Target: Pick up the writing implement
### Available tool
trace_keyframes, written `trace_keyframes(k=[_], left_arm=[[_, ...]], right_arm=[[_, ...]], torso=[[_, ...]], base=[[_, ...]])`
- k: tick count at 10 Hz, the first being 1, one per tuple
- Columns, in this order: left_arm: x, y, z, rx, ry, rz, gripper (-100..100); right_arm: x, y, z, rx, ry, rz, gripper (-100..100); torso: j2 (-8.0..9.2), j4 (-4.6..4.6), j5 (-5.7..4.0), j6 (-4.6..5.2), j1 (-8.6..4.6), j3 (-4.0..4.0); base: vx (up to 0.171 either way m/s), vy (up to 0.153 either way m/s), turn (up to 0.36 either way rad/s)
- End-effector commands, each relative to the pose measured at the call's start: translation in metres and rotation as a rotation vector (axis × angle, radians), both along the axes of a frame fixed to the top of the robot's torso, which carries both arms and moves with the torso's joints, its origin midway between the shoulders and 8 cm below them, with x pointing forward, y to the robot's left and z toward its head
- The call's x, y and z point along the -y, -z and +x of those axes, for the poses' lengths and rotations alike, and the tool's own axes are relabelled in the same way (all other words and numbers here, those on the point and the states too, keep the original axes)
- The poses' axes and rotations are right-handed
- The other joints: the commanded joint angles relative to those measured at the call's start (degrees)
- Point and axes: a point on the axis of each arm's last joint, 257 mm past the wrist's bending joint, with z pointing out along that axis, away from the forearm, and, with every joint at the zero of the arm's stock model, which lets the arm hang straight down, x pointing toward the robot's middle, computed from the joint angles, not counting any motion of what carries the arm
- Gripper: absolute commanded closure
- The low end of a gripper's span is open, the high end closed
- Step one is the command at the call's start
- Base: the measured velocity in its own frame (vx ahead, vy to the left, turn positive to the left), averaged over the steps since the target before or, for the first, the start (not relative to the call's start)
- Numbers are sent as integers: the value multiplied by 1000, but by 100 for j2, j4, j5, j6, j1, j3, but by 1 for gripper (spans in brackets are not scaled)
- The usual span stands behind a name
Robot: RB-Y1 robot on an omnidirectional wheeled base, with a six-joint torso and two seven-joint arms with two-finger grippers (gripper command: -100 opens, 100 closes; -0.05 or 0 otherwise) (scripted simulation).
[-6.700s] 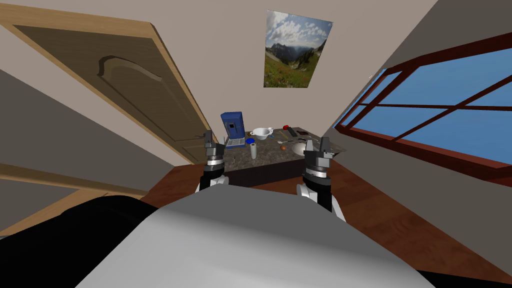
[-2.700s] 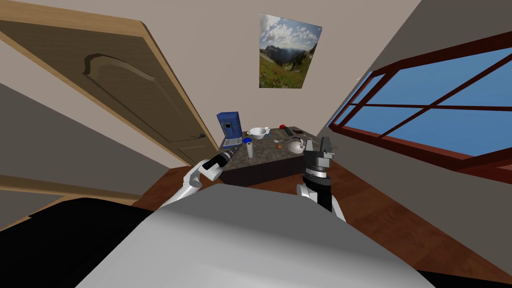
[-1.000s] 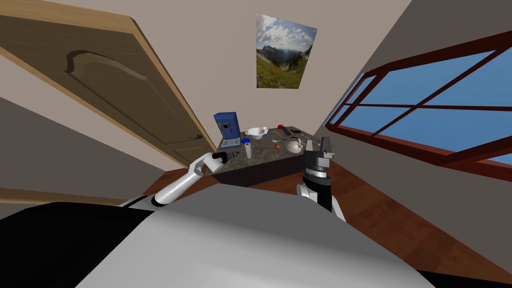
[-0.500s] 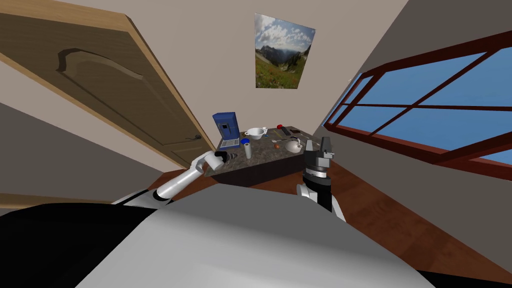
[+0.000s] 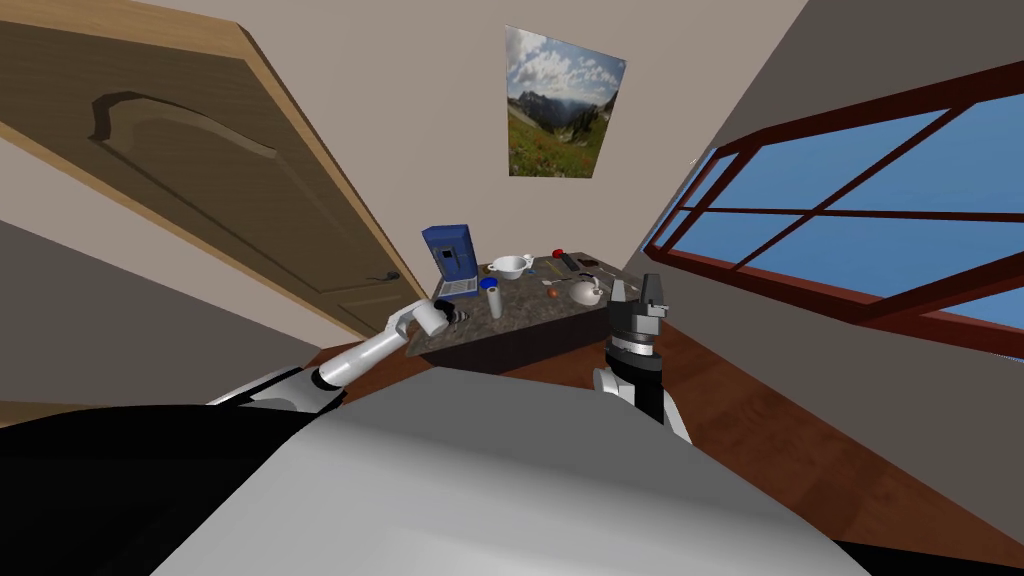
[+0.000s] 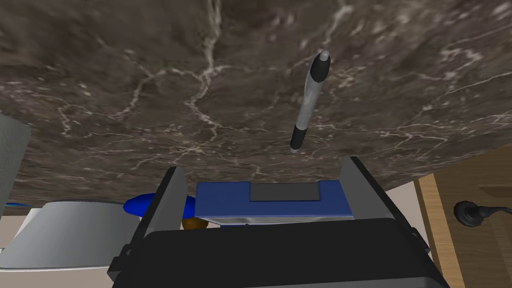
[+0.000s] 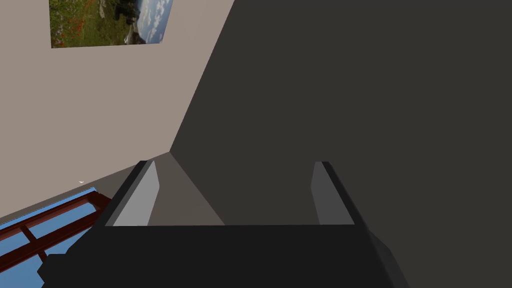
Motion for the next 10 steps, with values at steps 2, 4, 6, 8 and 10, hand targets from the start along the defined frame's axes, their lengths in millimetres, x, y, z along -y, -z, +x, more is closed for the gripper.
trace_keyframes(k=[2, 4, 6, 8, 10], left_arm=[[-14, 9, -8, -75, -18, 43, -100], [-22, 14, -13, -112, -28, 63, -100], [-23, 15, -14, -120, -30, 67, -100], [-37, 18, -12, -126, -59, 69, -100], [-50, 21, -10, -128, -86, 68, -100]], right_arm=[[0, 0, 0, 0, 0, 0, 0], [0, 0, 0, 0, 0, 0, 0], [0, 0, 0, 0, 0, 0, 0], [0, 0, 0, 0, 0, 0, 0], [0, 0, 0, 0, 0, 0, 0]], torso=[[0, 0, 0, 0, 0, 0], [2, 0, 0, -1, -1, 1], [2, 1, 0, 0, -2, 1], [6, 1, -1, -1, -3, 4], [36, 8, -1, 4, -3, 20]], base=[[13, 7, -25], [9, 6, -19], [4, 3, -11], [-24, -1, -101], [-89, 10, -205]])
